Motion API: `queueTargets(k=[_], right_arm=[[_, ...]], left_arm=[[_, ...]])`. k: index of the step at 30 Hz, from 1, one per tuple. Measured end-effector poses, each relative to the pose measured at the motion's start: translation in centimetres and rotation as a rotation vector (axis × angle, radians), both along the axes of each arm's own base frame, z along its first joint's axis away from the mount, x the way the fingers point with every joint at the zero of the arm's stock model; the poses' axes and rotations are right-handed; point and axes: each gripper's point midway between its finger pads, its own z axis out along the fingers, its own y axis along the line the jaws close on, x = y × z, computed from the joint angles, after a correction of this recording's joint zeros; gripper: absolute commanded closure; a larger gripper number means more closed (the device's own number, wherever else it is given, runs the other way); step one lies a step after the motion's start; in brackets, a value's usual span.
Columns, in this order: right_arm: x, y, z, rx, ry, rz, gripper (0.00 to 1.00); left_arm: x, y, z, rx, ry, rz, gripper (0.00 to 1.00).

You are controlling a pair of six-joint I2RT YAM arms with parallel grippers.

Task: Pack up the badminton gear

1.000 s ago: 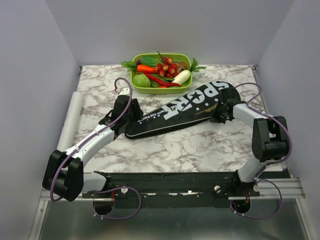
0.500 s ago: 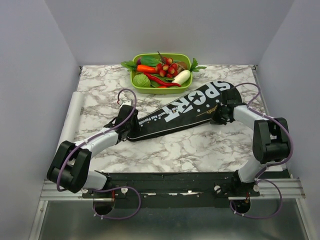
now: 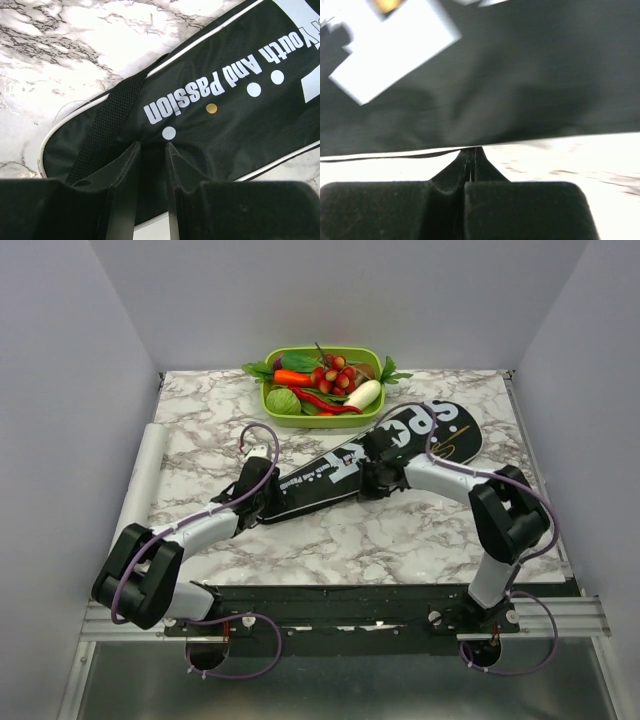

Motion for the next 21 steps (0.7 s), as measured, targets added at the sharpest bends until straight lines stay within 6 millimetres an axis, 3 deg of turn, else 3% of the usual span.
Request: queueTargets(k=[8, 12, 18, 21], right_arm=[[-4.5, 13.1, 0.2, 0.100, 0.047, 0.205, 0.99], [-6.3, 16.5, -0.7, 0.168, 0.097, 0.216, 0.99], [-6.9, 16.7, -1.4, 0.222, 0.135, 0.146, 0.99], [-7.2, 15.1, -1.4, 0.247, 0.126, 0.106, 0.99]], left_arm=[[-0.1, -0.3, 0.0, -0.002, -0.010, -0.021, 0.67], [-0.2, -0.8, 0.1, -0.014, -0.016, -0.046, 0.68], [-3.0, -4.7, 1.4, -0.055, -0.028, -0.185, 0.62], [-5.4, -6.5, 3.2, -0.085, -0.039, -0.261, 0.60]])
